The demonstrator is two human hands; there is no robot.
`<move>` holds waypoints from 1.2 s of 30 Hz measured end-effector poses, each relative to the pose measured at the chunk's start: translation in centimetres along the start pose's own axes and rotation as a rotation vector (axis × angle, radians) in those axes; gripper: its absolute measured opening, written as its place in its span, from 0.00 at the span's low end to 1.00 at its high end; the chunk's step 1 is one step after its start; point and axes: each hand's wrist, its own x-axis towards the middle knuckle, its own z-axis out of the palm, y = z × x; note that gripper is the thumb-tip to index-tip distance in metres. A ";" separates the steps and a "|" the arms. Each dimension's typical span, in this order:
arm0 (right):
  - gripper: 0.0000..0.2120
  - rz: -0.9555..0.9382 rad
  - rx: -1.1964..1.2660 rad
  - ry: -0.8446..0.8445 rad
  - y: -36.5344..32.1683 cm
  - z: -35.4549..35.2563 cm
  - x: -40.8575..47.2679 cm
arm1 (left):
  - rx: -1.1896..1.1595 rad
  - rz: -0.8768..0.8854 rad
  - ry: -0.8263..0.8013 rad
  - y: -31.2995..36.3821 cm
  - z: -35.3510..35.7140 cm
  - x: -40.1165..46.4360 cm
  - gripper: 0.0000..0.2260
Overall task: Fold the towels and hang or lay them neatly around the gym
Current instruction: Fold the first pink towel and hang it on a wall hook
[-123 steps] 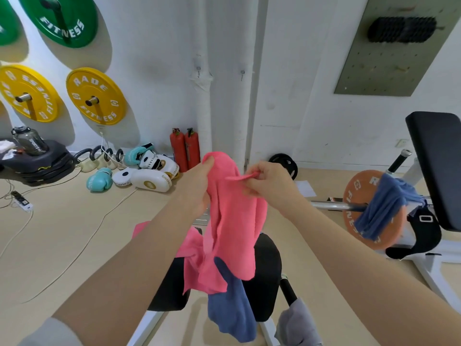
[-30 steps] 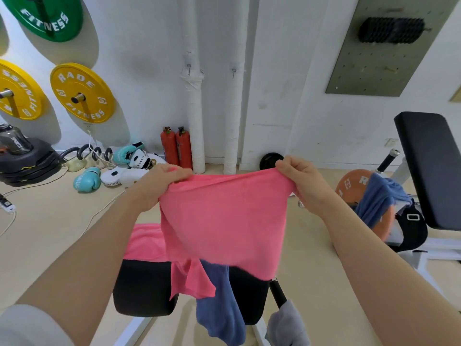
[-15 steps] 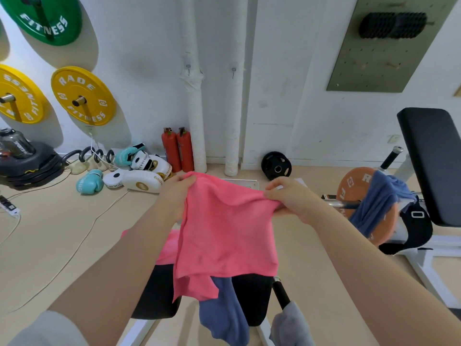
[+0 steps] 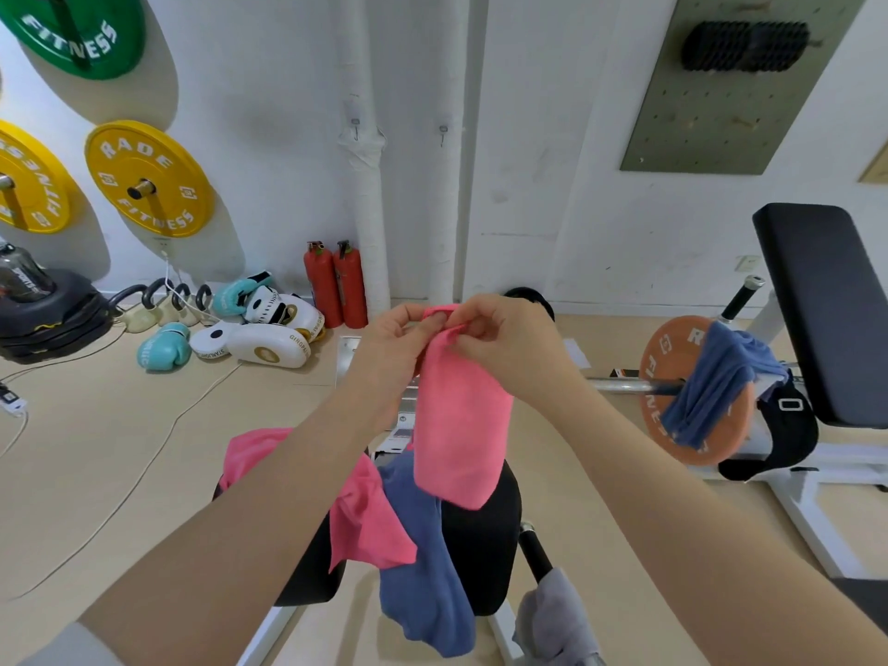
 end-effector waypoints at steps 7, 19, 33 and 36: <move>0.13 -0.211 -0.188 0.167 -0.1 3.2 -0.5 | -0.177 -0.023 0.006 0.3 -0.9 -1.2 0.14; 0.16 0.005 -0.021 0.246 -3.1 5.0 -2.0 | 0.063 0.093 -0.189 1.5 -5.2 -5.0 0.04; 0.10 0.020 0.280 -0.493 -6.7 7.2 -6.4 | 0.144 -0.018 -0.035 3.5 -16.7 -9.1 0.07; 0.19 0.069 0.676 -0.462 -7.5 7.2 -7.6 | 0.018 -0.056 -0.041 3.9 -18.1 -10.4 0.07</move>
